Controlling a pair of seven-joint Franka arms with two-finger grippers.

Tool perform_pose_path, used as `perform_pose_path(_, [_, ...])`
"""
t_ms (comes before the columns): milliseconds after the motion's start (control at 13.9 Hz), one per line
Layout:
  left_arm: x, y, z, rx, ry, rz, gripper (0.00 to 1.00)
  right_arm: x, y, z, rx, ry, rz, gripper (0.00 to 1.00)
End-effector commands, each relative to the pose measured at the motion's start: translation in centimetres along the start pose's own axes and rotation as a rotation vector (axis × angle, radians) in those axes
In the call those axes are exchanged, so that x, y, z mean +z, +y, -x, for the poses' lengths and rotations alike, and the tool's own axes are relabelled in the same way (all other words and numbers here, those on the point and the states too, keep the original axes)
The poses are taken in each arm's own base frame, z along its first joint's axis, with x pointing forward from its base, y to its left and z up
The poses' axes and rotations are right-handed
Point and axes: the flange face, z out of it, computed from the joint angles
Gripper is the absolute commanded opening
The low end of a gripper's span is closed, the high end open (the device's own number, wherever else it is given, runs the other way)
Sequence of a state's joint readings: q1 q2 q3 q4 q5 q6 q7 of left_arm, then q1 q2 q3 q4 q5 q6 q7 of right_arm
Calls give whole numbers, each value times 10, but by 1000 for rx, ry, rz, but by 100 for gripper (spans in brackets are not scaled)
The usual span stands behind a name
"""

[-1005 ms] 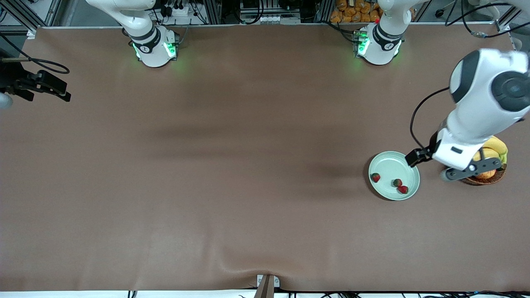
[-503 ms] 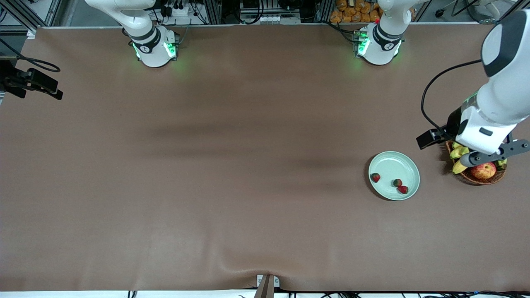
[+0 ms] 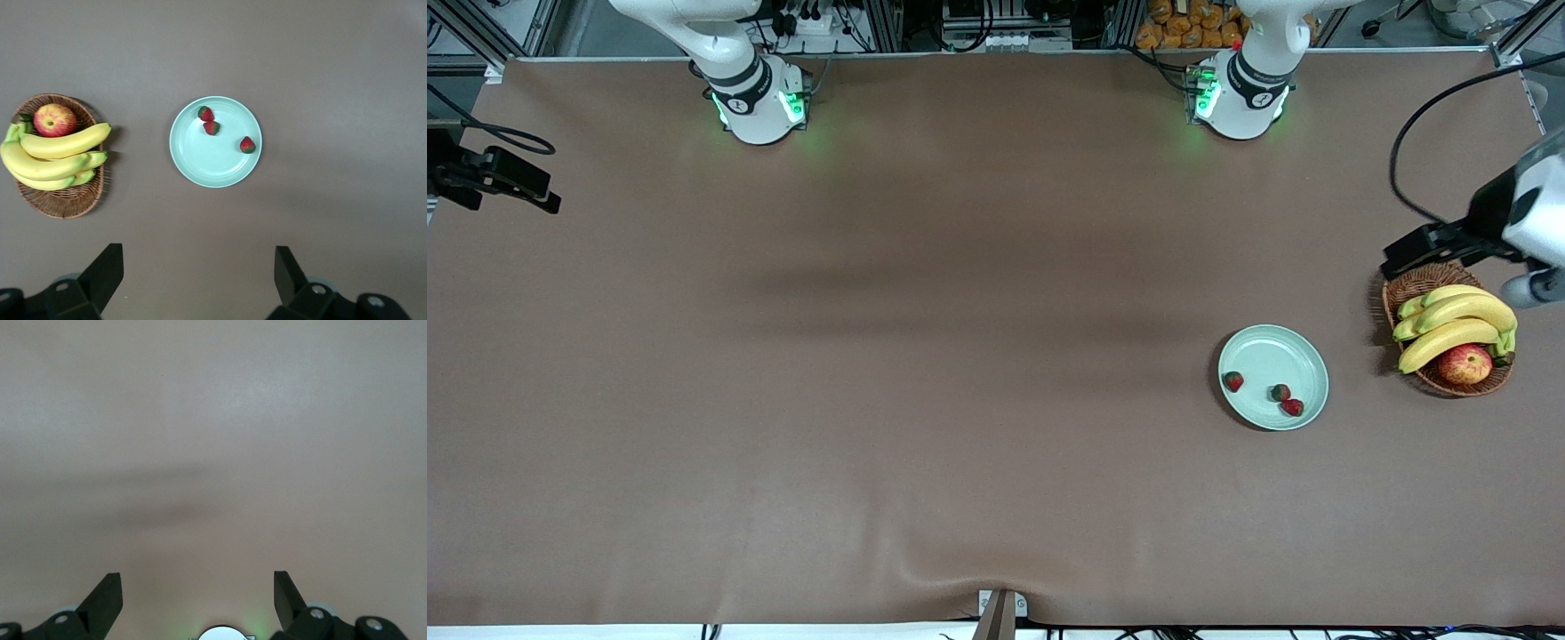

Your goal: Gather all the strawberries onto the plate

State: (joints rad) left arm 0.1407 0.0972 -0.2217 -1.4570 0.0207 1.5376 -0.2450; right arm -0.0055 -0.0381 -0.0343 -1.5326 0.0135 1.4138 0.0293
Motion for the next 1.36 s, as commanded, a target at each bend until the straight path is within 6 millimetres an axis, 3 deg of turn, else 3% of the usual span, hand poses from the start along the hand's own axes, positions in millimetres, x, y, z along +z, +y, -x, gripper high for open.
perform_pose_path(0, [-5, 2, 14, 26, -6, 5, 100, -4, 1, 3, 12, -2, -1, 100])
perform_pose_path(287, [-9, 11, 37, 52, -6, -7, 100, -4, 0, 3, 10, -2, -12, 100])
perform_pose_path(503, [-13, 9, 42, 50, 0, -6, 100, -7, 1, 5, 4, 2, -12, 100])
perform_pose_path(718, [-8, 4, 59, 40, -25, 21, 100, -7, 5, 4, 10, 4, -13, 100])
perform_pose_path(1293, [-22, 18, 65, 67, -11, 19, 100, -7, 0, 5, 2, 5, -12, 100])
